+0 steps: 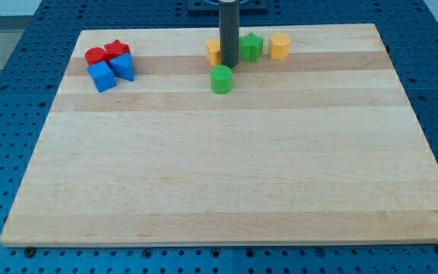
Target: Push the green circle to the right of the hexagon
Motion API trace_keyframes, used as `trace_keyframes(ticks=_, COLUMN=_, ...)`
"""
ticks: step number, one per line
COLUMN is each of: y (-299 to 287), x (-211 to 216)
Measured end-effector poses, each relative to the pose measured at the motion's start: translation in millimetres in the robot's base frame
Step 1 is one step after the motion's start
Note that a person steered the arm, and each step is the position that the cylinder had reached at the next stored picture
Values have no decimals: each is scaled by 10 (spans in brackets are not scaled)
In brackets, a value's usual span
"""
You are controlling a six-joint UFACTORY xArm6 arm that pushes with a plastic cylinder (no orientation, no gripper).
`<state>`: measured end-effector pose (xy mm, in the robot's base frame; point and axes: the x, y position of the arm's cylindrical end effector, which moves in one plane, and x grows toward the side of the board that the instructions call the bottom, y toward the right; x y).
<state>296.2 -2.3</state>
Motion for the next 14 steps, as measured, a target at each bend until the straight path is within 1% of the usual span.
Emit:
trace_keyframes(ticks=1, y=-170, x=0)
trace_keyframes(ticks=4, y=-174, x=0)
trace_keyframes(ticks=5, y=-266, x=188)
trace_keyframes(ticks=6, y=-570, x=493)
trace_keyframes(ticks=7, y=-514, x=796)
trace_keyframes(ticks=8, y=-243, x=818)
trace_keyframes(ticks=9, y=-141, x=698)
trace_keyframes(ticks=10, y=-244, x=656)
trace_keyframes(ticks=12, y=-119, x=593)
trace_keyframes(ticks=13, y=-113, x=432)
trace_keyframes(ticks=14, y=33, x=397)
